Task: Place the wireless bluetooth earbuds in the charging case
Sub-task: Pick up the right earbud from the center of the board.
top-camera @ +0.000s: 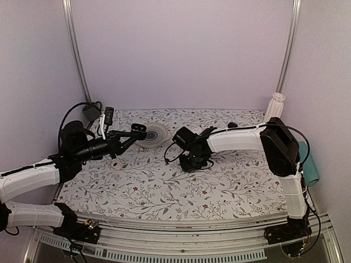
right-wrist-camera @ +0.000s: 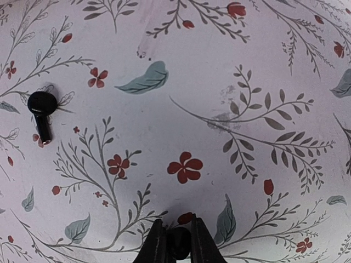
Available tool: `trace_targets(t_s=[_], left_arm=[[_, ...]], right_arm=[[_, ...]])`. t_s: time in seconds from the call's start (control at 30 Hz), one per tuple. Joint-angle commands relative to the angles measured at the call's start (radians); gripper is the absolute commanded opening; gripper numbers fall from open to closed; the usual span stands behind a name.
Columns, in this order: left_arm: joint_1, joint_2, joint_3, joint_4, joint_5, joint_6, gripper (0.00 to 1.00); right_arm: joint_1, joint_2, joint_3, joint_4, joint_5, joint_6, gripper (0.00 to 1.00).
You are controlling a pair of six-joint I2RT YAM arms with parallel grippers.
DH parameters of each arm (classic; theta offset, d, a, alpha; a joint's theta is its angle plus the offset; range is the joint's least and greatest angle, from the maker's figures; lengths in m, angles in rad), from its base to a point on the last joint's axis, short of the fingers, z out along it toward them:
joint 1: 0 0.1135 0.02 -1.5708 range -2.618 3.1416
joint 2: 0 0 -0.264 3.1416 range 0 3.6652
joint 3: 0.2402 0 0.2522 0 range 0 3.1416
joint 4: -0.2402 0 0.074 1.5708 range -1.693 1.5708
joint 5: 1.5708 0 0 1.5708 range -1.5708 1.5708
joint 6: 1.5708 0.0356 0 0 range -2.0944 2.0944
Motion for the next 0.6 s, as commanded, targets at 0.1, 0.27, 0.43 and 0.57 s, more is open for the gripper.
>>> trace_targets(t_s=[0.1, 0.27, 0.43, 0.57], left_arm=[[0.014, 0.001, -0.014, 0.004, -0.033, -0.003, 0.0], [0.016, -0.002, -0.019, 0.007, -0.044, -0.007, 0.0], [0.014, 0.006, -0.024, 0.023, -0.056, -0.01, 0.0], [0.016, 0.018, -0.029, 0.049, -0.059, -0.015, 0.0]], right_arm=[[0.003, 0.015, -0.042, 0.038, -0.036, -0.003, 0.09], [-0.009, -0.011, -0.077, 0.09, -0.062, 0.006, 0.06], [-0.017, -0.029, -0.093, 0.131, -0.079, 0.012, 0.05], [-0.025, -0.046, -0.097, 0.147, -0.081, 0.01, 0.05]])
